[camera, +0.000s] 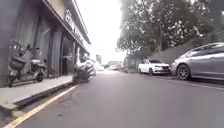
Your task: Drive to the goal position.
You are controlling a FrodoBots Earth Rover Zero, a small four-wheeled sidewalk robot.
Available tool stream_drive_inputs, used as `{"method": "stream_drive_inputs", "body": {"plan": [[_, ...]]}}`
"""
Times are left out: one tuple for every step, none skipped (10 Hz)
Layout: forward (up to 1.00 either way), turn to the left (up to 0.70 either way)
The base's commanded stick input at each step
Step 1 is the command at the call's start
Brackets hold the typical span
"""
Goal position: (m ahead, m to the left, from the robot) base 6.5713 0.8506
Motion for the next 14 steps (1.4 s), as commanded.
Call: {"method": "stream_drive_inputs", "body": {"plan": [[0.7, 0.0], [0.7, 0.0], [0.7, 0.0], [0.7, 0.0], [0.7, 0.0], [0.7, 0.0], [0.7, 0.0], [0.7, 0.0], [0.7, 0.0], [0.7, 0.0], [0.7, 0.0], [0.7, 0.0], [0.7, 0.0], [0.7, 0.0]]}}
